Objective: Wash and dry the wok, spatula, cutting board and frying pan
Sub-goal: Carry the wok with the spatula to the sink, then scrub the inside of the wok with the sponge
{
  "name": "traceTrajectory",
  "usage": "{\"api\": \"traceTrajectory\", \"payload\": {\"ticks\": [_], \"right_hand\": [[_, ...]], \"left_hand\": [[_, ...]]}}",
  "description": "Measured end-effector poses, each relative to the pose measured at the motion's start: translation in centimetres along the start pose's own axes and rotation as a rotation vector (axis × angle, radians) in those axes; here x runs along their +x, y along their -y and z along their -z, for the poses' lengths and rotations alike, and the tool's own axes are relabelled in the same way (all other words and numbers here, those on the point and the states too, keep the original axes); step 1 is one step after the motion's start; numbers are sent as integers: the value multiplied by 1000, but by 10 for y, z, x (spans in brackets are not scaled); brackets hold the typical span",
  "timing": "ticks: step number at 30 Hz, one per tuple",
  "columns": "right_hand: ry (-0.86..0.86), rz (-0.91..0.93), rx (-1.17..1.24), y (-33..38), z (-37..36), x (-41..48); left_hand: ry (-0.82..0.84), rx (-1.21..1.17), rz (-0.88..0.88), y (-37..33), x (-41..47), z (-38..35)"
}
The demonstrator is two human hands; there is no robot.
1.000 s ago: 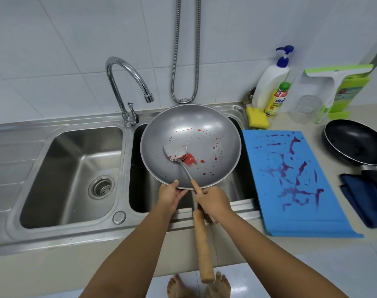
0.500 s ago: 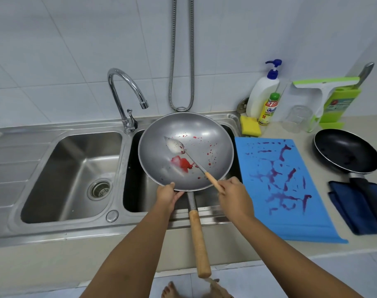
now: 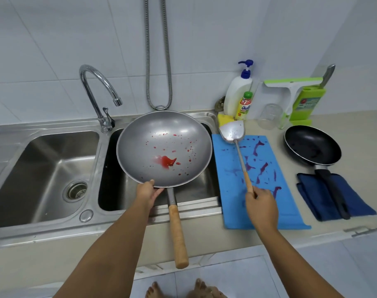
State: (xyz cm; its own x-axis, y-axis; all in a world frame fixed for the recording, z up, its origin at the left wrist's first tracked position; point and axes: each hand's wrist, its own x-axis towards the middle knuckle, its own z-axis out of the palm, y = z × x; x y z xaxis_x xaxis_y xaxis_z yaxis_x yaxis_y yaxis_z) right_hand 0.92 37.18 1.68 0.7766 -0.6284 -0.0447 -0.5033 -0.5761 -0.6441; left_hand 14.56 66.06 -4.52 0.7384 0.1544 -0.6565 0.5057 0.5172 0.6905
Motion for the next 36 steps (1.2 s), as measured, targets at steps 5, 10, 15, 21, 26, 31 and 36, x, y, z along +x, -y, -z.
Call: {"api": "traceTrajectory", "payload": {"ticks": [5, 10, 15, 21, 26, 31, 36], "right_hand": [[-55, 4, -65, -10, -6, -9], [9, 16, -266, -7, -3, -13], [28, 27, -410, -8, 1, -18], [30, 164, -481, 21, -10, -32], [207, 281, -420, 59, -36, -54], [395, 401, -297, 101, -79, -78], [501, 425, -323, 119, -119, -96]], "left_hand": [[3, 22, -20, 0, 2, 3], [6, 31, -40, -1, -1, 2], [-7, 37, -50, -1, -5, 1], [0, 22, -35, -4, -9, 1], [39, 6, -9, -5, -10, 1], [89, 28, 16, -7, -10, 7], [202, 274, 68, -19, -15, 20]]}}
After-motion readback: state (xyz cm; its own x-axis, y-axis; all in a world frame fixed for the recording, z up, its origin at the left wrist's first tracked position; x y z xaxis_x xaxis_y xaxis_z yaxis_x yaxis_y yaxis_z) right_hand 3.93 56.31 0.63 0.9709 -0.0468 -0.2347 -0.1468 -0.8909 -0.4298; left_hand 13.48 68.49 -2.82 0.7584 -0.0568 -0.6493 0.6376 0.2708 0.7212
